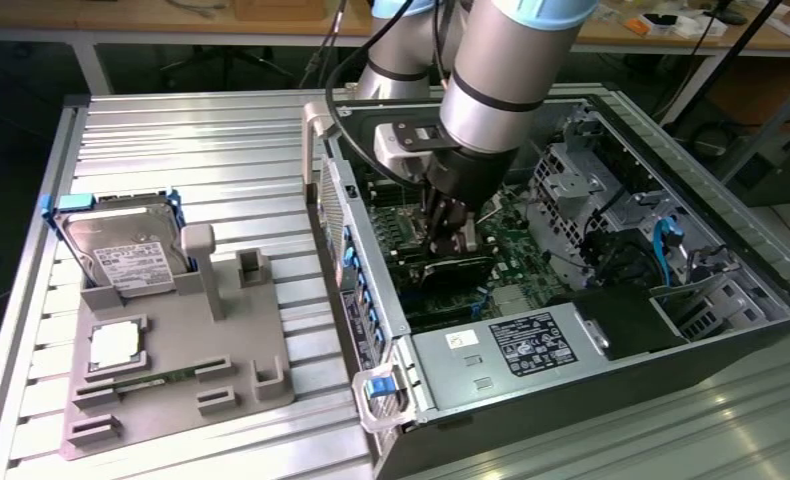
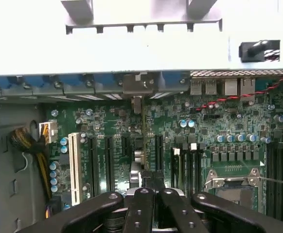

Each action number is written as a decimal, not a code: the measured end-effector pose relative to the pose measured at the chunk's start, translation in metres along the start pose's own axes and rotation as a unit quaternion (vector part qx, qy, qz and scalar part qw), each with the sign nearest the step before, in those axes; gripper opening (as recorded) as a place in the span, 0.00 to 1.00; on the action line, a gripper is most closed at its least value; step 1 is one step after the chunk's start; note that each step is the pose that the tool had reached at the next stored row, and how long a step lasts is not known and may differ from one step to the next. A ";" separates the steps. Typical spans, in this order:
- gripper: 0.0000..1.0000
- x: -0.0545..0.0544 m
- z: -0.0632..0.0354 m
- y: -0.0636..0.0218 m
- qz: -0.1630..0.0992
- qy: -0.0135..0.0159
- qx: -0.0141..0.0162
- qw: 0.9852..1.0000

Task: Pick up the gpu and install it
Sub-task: 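Press down on the gpu until it lock into place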

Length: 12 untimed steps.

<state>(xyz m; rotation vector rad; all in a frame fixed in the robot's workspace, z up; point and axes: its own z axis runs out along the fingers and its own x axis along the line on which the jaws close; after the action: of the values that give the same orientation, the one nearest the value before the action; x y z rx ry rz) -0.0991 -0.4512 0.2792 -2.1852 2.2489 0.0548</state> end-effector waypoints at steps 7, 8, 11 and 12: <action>0.11 0.003 0.0101 -0.0002 0.000 0.001 0.000 1.000; 0.11 0.003 0.0103 -0.0003 0.000 0.000 0.000 1.000; 0.11 0.002 0.0009 -0.0002 0.000 -0.001 0.000 1.000; 0.11 0.002 -0.0064 0.0001 0.000 0.000 0.000 1.000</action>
<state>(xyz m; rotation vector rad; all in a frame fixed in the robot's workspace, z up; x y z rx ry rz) -0.0991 -0.4533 0.2855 -2.1851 2.2492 0.0548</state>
